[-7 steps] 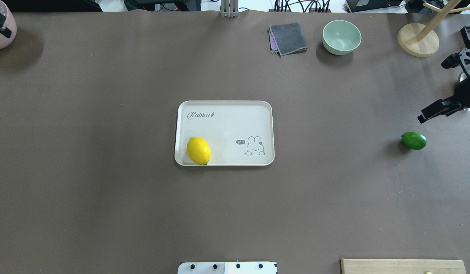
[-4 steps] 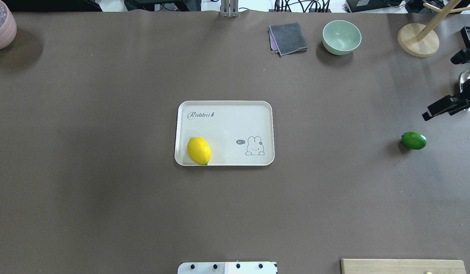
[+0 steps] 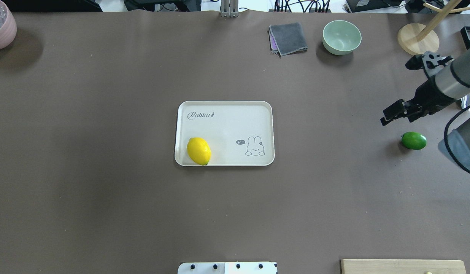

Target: Place all lemons on tray

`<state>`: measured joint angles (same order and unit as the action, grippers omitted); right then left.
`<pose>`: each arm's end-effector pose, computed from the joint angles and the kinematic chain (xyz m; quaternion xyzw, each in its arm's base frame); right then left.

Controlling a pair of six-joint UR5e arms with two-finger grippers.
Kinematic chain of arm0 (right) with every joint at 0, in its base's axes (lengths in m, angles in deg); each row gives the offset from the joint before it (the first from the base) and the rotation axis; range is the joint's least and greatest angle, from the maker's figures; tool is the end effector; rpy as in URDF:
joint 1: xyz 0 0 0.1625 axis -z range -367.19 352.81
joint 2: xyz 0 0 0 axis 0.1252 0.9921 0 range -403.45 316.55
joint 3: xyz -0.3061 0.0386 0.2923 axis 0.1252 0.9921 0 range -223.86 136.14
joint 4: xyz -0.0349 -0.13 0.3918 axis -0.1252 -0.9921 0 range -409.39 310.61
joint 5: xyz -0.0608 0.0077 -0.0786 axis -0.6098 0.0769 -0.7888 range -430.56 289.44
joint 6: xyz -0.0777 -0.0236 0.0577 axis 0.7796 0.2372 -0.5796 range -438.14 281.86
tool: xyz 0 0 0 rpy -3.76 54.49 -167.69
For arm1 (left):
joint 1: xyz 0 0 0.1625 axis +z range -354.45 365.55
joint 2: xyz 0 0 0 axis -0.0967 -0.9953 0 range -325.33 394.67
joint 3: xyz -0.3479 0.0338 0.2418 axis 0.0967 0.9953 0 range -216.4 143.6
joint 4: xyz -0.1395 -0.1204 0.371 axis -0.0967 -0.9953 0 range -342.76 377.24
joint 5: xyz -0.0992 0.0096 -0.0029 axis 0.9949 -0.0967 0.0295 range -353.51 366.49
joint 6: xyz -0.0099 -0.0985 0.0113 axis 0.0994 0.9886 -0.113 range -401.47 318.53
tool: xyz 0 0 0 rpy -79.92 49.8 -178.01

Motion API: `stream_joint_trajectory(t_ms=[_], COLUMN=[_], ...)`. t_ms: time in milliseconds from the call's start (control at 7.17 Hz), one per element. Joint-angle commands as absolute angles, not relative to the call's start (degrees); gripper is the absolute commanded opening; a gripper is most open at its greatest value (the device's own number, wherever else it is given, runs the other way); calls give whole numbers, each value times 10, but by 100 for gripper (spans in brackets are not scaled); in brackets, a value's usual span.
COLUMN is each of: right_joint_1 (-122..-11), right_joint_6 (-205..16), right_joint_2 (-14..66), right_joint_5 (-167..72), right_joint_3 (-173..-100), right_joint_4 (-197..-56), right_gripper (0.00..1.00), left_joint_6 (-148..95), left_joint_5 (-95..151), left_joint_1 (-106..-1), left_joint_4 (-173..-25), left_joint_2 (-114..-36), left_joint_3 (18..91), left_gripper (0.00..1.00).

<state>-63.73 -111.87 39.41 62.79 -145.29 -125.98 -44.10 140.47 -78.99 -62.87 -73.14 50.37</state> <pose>-0.2477 -0.4926 0.4680 0.0167 -0.4373 -0.0996 0.8936 -0.0054 -0.6181 0.5317 0.0287 0.3750 0.0807 0.9231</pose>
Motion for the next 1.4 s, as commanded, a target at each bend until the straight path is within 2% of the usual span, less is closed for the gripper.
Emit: stream_joint_trajectory(t_ms=[0, 698, 1256], right_joint_1=[-578, -641, -615], right_joint_6=[-1109, -530, -471], right_joint_2=[390, 430, 477], right_joint_5=[587, 459, 430], right_joint_3=[-1472, -1490, -1497], right_joint_4=[-1260, -1357, -1357], right_gripper=[100, 99, 99], left_joint_6=[-441, -424, -422], left_joint_5=[1411, 1422, 1422], left_joint_1=[-790, -789, -787], left_joint_4=[-628, -628, -628], left_joint_2=[-729, -697, -697], left_joint_3=[503, 541, 541], left_gripper=[98, 98, 98])
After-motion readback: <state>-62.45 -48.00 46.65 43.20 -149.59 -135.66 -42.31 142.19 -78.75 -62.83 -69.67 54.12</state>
